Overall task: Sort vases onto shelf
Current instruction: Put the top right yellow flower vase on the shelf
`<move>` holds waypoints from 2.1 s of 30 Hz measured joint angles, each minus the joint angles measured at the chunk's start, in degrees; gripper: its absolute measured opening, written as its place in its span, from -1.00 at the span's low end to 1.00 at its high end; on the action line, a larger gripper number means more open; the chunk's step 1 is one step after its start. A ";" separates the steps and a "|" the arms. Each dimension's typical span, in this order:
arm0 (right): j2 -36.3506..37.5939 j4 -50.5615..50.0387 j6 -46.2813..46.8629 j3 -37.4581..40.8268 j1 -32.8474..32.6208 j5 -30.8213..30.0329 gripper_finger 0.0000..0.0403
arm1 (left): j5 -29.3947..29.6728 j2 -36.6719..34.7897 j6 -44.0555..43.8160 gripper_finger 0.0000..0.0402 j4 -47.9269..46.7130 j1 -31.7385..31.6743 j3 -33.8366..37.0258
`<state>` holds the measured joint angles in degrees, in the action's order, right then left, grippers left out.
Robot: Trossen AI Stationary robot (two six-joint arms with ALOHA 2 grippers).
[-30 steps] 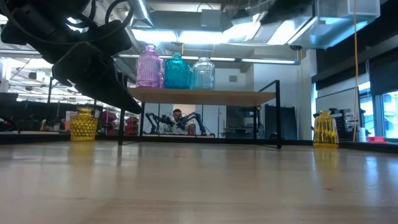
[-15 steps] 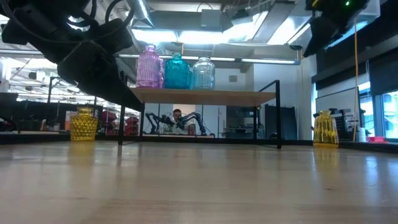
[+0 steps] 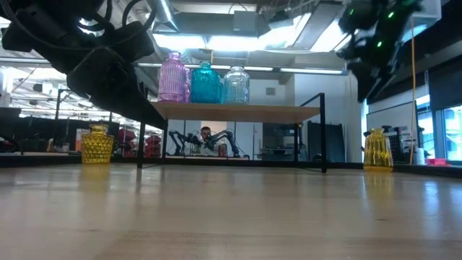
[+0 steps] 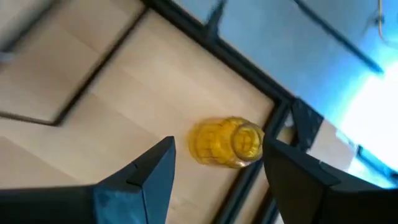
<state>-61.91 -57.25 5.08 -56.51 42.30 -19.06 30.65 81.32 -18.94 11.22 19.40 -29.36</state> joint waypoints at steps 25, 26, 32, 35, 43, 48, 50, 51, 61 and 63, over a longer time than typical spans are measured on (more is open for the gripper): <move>-12.98 1.52 -5.05 0.00 11.81 8.58 0.09 | -0.28 0.00 0.00 -0.32 0.00 0.00 0.00; -12.98 1.55 -5.05 0.00 11.81 8.72 0.09 | -0.28 0.00 0.00 -0.32 -0.02 0.00 0.00; -14.91 1.53 -5.02 0.00 11.74 8.39 0.09 | -0.31 0.00 0.00 -0.32 -0.02 0.00 0.00; -17.14 1.49 -5.00 0.00 11.74 7.71 0.09 | -0.31 0.00 0.00 -0.32 -0.02 0.00 0.00; -18.13 0.35 -5.54 0.00 11.77 8.14 -0.05 | -0.31 0.00 0.00 -0.32 -0.02 0.00 0.00; -18.11 0.13 -6.87 0.00 11.77 8.07 -0.38 | -0.31 0.00 0.02 -0.32 -0.02 0.00 0.00; -18.11 0.04 -7.14 0.00 11.74 8.08 -0.51 | -0.31 0.00 0.02 -0.32 -0.02 0.00 0.00; -18.11 0.04 -7.38 0.00 11.74 8.09 -0.57 | -0.31 0.00 0.02 -0.32 -0.02 0.00 0.00; -17.91 -0.69 -9.90 0.00 11.74 6.02 -0.95 | -0.29 0.00 0.02 -0.32 -0.02 0.00 0.00; -17.33 -1.62 -9.92 -0.03 11.65 5.56 -0.97 | -0.28 0.00 0.03 -0.32 -0.02 0.00 -0.02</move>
<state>-79.24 -58.88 -4.84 -56.54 53.95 -13.50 30.37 81.32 -18.91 11.20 19.40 -29.38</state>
